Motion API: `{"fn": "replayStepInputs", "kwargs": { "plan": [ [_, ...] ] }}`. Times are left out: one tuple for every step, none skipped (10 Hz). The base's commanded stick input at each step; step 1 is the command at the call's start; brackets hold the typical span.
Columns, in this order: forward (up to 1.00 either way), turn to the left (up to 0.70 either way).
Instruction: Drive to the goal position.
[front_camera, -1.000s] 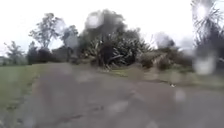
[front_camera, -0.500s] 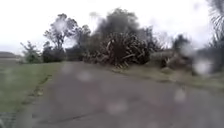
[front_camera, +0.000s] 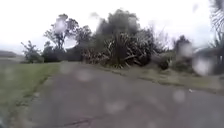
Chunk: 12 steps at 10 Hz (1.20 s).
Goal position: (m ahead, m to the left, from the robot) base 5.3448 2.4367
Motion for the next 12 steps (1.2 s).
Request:
{"fn": "replayStepInputs", "kwargs": {
  "plan": [
    [1.00, 0.00],
    [1.00, 0.00],
    [1.00, 0.00],
    [1.00, 0.00],
    [1.00, 0.00],
    [1.00, 0.00],
    [1.00, 0.00],
    [1.00, 0.00],
    [1.00, 0.00],
    [1.00, 0.00],
    [1.00, 0.06],
    [1.00, 0.11]
  ]
}}
